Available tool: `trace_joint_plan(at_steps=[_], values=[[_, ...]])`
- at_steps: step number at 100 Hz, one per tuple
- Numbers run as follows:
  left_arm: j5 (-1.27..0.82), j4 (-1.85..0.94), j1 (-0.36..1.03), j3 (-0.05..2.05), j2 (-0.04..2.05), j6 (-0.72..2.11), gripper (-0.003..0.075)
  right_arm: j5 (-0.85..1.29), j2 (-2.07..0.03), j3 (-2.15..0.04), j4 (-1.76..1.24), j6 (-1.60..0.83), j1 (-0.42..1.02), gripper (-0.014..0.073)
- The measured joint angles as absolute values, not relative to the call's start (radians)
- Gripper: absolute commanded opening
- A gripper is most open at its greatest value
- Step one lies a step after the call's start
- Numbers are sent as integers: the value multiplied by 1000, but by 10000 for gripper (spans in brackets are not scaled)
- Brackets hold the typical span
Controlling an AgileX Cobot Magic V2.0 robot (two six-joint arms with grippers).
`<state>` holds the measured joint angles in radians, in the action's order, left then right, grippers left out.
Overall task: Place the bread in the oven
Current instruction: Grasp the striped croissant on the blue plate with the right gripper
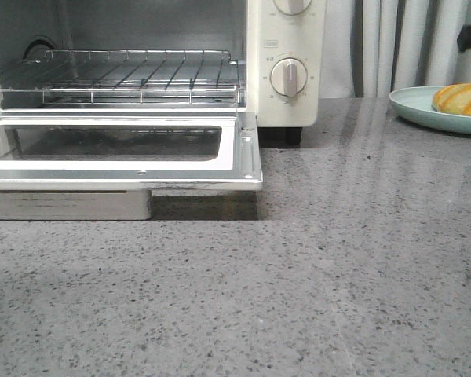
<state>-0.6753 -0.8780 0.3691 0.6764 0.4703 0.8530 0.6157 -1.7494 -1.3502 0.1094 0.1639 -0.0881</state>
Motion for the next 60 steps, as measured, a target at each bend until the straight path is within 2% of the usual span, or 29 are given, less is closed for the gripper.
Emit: trace_joint_plan(at_steps=[13,18,23,28,31,60], values=[[-675,-878,369,676,470,853,-22,601,-1801,-1355,101,164,-88,353],[-675,-878,369,676,470,853,-22,596,-1811,-1360,95,165,-88,304],[-675,-878,369,676,470,853,-22,591,-1819,-1362,83,166,-88,192],[-675,-878,369,676,470,853,-22,584,-1825,-1365,69,166,-88,2],[-675,-878,369,676,470,853,-22,582,-1825,-1366,63,166,-88,-74],[-671,-878,369,676,470,853,-22,566,-1756,-1358,62,167,-61,-69]])
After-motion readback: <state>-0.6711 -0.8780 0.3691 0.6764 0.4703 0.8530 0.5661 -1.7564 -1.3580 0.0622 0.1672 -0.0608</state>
